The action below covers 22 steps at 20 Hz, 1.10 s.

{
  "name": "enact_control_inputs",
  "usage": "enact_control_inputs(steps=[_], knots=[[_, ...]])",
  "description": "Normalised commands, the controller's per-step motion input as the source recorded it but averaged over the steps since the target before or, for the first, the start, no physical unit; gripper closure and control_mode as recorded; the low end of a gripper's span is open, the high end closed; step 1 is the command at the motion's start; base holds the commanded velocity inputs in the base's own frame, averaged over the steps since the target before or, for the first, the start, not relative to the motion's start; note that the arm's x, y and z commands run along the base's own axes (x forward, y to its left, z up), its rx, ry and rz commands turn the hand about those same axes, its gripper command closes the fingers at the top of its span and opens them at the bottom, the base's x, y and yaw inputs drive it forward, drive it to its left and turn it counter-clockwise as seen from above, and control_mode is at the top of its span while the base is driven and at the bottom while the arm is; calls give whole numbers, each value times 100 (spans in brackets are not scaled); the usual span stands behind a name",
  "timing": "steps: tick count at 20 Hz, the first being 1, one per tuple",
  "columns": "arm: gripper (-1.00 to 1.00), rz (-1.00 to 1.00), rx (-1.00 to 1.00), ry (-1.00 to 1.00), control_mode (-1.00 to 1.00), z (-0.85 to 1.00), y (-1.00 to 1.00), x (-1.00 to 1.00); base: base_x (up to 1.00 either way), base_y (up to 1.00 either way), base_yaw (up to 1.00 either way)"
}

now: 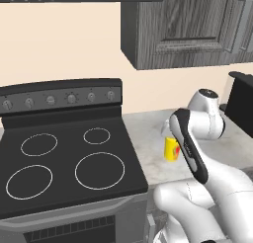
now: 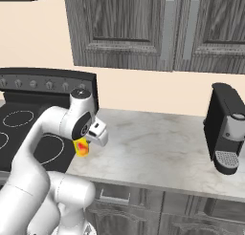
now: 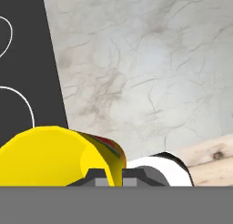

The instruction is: Pick the cup and bowl from the counter and place them on the counter next to the sink.

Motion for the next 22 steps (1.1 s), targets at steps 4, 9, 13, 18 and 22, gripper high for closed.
enact_control_inputs(steps=[4, 9, 13, 18, 22], knots=[[100, 11, 0, 0, -100, 25, 9, -61, 0, 0, 0], [100, 8, 0, -1, -100, 36, 10, -80, 0, 0, 0], [100, 4, 0, -2, -100, 32, 14, -78, 0, 0, 0], [100, 1, 0, -2, -100, 2, 3, -22, 0, 0, 0], [100, 0, 0, 0, -100, 0, 0, 0, 0, 0, 0]])
